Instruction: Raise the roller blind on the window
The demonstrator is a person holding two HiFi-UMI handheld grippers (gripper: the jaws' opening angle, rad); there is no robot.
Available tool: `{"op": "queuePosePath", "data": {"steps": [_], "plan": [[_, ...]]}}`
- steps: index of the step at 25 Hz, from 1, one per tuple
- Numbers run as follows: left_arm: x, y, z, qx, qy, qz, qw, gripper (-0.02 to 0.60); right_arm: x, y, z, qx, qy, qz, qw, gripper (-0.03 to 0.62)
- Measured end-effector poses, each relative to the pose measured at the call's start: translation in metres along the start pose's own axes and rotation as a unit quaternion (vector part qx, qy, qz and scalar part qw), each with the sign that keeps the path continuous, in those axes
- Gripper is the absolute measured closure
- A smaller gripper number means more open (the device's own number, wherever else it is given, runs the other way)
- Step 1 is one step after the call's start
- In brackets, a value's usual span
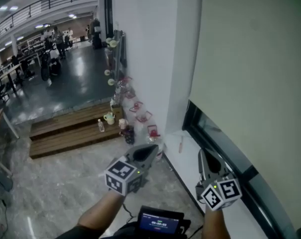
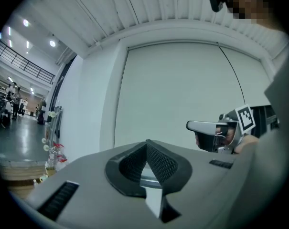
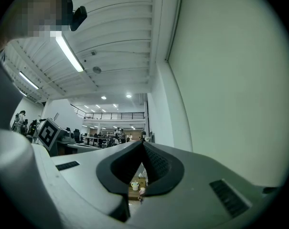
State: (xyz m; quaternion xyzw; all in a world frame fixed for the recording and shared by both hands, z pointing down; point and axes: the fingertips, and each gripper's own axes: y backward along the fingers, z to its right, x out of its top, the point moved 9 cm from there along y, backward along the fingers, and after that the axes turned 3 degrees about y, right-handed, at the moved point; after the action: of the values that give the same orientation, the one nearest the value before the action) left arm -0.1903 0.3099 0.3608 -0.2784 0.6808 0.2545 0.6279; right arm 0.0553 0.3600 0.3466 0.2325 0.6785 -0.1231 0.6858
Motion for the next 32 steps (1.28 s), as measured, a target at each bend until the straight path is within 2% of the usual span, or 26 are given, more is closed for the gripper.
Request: {"op": "queuePosePath", "data": {"steps": [4, 12, 20, 26, 32], "plan": [[0.010, -0.024, -0.035, -0.022, 0.006, 0.012, 0.9997, 0.581, -0.004, -0.046, 0.015, -0.009, 0.002, -0.007, 1.000, 0.589], [0.015, -0.067, -0.093, -0.046, 0.006, 0.010, 0.9989, 0.581, -0.015, -0.122, 0.042, -0.023, -0.002, -0.012, 1.000, 0.589], [0.027, -0.098, -0.125, -0.075, 0.018, 0.023, 0.9967, 0.581, -0.013, -0.153, 0.053, -0.039, -0.002, -0.019, 0.999, 0.589], [0.026, -0.127, -0.144, -0.086, 0.034, 0.033, 0.9952, 0.581, -0.013, -0.176, 0.072, -0.035, 0.003, -0.016, 0.999, 0.589], [0.037, -0.171, -0.156, -0.078, 0.025, 0.033, 0.9961, 0.581, -0.017, -0.211, 0.110, -0.018, -0.005, -0.008, 1.000, 0.588]]}}
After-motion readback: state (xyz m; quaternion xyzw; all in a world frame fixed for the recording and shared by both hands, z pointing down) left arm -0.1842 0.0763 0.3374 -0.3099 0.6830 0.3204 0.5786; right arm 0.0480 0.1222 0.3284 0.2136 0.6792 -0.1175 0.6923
